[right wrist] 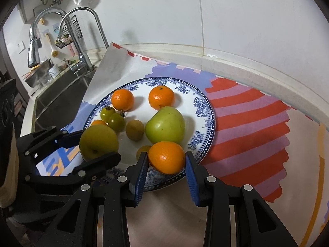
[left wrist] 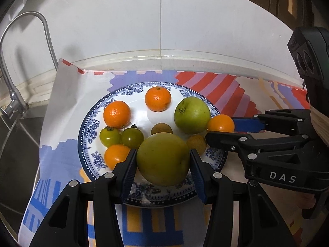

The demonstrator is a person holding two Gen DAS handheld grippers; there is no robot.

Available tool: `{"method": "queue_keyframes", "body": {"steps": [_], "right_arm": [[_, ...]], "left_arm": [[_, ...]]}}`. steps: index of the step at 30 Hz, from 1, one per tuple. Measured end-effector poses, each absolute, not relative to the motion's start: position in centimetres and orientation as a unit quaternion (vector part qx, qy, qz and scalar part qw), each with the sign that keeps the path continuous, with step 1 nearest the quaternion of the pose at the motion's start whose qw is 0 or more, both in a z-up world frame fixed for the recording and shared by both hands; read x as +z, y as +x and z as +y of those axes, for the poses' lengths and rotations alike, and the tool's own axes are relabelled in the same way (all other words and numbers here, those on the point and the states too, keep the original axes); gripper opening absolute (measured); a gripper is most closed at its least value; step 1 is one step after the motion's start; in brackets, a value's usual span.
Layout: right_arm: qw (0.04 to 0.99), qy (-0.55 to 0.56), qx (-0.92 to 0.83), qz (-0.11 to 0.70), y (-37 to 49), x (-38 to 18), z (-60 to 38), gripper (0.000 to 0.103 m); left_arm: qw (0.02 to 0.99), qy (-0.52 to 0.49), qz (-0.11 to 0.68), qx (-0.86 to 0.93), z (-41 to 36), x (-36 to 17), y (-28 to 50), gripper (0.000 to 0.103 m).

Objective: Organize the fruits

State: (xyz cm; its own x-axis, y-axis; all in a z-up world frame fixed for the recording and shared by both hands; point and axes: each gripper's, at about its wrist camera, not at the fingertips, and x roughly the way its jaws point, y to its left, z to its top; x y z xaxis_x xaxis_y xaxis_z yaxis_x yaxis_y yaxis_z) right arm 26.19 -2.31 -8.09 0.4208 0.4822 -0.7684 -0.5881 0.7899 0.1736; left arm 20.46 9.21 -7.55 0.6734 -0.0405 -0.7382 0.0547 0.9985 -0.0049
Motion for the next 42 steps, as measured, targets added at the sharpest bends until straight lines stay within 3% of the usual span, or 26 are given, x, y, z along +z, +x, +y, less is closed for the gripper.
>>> {"method": "queue_keyframes", "body": {"steps": [13, 22, 26, 36, 42], "right_arm": [[0.834, -0.047, 0.326, 0.443, 28.0, -8.7, -1.7, 0.037], [0.837, -0.049, 0.328, 0.435, 27.4, -8.4, -1.8, 0.039], [0.843, -0.05, 0.324, 0.426, 26.6, -7.8, -2.1, 0.051], [0.88, -0.032, 0.27, 0.39, 22.5, -4.2, -5.7, 0.053], [0.909, -0.021, 0.222, 0.352, 19.1, -1.5, -8.7, 0.062]], "left_arm": [[0.912, 0.002, 0.408, -0.035, 9.2, -7.6, 21.6, 0.05], [0.927, 0.01, 0.375, -0.014, 9.7, -5.4, 19.9, 0.059], [0.932, -0.002, 0.362, -0.004, 9.9, -4.4, 19.0, 0.061], [0.947, -0.016, 0.32, -0.003, 8.5, -1.0, 15.5, 0.068], [0.955, -0.008, 0.297, -0.02, 6.9, 0.9, 12.9, 0.072]]}}
